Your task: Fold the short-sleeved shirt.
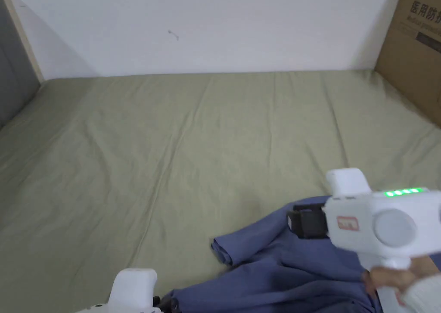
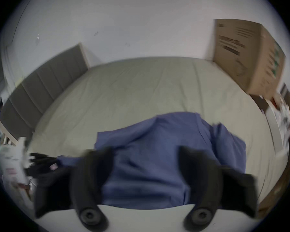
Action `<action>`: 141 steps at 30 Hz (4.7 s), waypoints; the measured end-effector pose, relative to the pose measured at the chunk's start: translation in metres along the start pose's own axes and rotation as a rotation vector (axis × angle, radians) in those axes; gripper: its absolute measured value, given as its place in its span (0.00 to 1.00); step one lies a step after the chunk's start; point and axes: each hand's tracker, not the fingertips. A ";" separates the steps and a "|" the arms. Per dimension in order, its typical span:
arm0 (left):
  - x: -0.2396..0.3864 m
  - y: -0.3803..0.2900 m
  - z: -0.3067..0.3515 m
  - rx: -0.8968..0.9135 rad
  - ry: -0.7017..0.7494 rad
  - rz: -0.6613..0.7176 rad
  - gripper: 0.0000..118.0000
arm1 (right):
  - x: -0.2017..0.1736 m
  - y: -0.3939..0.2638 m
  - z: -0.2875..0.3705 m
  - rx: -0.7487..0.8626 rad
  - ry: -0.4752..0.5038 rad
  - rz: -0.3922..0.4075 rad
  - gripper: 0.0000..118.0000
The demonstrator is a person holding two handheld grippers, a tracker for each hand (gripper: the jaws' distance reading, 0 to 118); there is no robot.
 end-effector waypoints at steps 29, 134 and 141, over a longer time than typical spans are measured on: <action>-0.032 0.084 0.083 0.230 0.192 0.086 0.04 | 0.036 0.114 0.078 0.063 -0.157 -0.190 0.02; -0.105 -0.098 0.091 0.114 0.465 0.021 0.72 | 0.012 -0.200 0.113 -0.042 -0.106 -0.346 0.63; -0.096 -0.127 0.136 0.186 0.376 0.096 0.69 | -0.017 -0.230 0.165 0.039 -0.158 -0.209 0.76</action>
